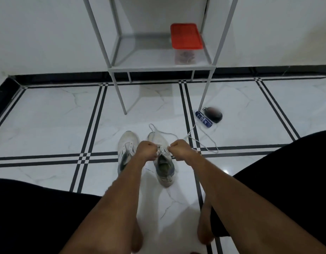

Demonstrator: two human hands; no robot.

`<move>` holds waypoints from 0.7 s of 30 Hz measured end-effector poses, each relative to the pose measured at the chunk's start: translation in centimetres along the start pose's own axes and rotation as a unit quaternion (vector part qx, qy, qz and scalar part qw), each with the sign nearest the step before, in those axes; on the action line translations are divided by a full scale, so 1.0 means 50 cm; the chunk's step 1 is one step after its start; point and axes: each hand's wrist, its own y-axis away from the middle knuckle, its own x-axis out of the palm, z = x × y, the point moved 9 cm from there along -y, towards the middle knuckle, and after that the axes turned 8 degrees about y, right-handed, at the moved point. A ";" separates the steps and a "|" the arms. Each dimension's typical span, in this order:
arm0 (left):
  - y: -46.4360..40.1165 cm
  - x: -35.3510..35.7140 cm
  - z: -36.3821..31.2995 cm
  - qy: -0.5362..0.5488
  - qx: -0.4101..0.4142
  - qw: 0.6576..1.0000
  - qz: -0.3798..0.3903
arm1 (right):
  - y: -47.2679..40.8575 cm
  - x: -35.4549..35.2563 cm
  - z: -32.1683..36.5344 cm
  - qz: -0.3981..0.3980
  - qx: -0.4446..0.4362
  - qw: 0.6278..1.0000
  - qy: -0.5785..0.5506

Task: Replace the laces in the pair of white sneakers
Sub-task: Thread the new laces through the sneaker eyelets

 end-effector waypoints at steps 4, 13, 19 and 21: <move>-0.028 0.027 0.105 -0.148 -0.004 0.989 0.027 | -0.005 0.078 -0.057 0.054 0.003 0.997 0.050; -0.035 0.027 0.140 -0.103 -0.015 0.995 -0.008 | -0.019 0.120 -0.135 0.000 0.107 0.989 -0.107; -0.033 0.037 0.133 -0.129 0.035 0.991 -0.016 | -0.025 0.137 -0.157 -0.093 0.114 0.981 -0.128; -0.031 0.036 0.128 -0.138 0.047 0.989 -0.023 | -0.024 0.138 -0.144 -0.108 0.094 0.981 -0.131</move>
